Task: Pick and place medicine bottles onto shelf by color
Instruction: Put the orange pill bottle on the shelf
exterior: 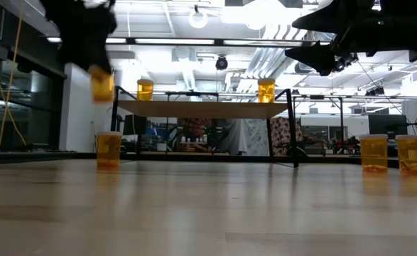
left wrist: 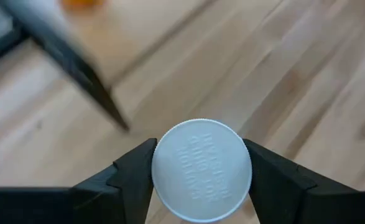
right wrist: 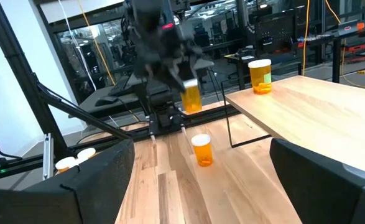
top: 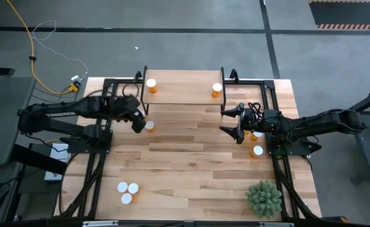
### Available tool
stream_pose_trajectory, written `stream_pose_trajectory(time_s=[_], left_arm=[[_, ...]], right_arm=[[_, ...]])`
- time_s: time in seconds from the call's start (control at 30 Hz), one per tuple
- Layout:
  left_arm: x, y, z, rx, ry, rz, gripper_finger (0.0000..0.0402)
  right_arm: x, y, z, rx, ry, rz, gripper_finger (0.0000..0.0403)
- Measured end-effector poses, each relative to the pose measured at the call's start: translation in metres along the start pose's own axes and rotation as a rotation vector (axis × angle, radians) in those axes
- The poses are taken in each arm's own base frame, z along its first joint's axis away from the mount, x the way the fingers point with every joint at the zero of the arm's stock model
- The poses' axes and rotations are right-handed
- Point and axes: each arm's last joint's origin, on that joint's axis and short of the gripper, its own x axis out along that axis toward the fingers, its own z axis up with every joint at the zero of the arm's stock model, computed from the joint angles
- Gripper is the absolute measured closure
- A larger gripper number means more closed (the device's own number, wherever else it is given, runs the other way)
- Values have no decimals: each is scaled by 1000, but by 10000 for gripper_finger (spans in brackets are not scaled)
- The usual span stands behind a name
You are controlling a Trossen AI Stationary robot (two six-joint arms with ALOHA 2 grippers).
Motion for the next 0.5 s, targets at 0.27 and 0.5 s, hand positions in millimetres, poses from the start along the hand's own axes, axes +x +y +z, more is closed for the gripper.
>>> stream_pose_trajectory(time_s=[0.27,0.5], left_arm=[[-23,-19,53,174,-105,-26,193],[7,-22,89,288,30,83,193]], right_arm=[[0,0,0,-2,0,0,37],[0,0,0,3,0,0,37]])
